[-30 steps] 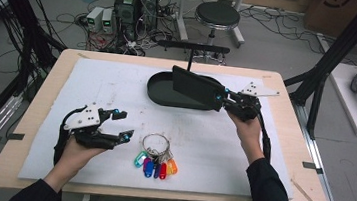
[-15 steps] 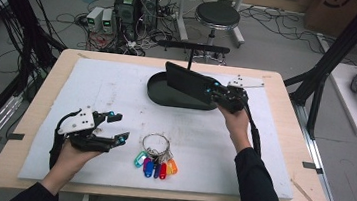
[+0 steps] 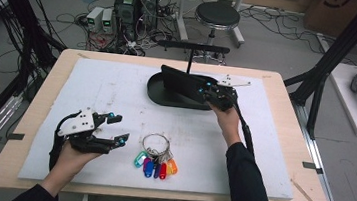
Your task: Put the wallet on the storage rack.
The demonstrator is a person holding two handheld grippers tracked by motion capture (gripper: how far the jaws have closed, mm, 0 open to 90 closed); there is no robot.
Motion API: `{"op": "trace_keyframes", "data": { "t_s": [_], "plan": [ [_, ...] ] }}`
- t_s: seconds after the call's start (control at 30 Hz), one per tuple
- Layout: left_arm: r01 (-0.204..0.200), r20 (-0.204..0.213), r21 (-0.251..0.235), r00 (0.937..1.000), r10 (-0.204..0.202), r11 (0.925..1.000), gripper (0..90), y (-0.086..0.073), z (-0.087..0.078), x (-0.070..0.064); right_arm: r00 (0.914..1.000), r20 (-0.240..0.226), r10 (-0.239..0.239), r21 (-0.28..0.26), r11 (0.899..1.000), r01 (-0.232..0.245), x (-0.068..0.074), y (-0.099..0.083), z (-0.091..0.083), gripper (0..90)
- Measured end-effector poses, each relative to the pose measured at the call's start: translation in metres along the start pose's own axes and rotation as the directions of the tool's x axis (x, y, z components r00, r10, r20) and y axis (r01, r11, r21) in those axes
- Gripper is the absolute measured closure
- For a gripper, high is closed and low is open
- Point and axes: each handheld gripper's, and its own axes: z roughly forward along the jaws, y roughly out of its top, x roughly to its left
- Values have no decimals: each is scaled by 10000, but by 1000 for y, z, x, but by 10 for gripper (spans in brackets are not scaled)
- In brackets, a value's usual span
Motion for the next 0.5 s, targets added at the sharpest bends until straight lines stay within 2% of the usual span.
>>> {"op": "trace_keyframes", "data": {
  "t_s": [0.03, 0.2, 0.33, 0.5],
  "plan": [
    [-3, 2, 8, 10000, 3, 10000, 338, 0, 0, 0, 10000, 1, -51, 101, 9999, 51, -1, -2, 2, 772],
    [-4, -38, 50, 10000, 4, 10000, 338, -1, 0, 0, 9998, -153, -99, -51, 9999, 99, -10, -7, 3, 769],
    [6, 0, 33, 10000, -6, 10000, 338, -1, 0, -1, 9990, -137, -421, -18, 9991, 421, -17, -11, 3, 766],
    [-18, -22, 53, 10000, 18, 10000, 338, -1, 0, -1, 9999, -108, -60, 187, 9998, 62, -24, -15, 3, 759]
  ]
}}
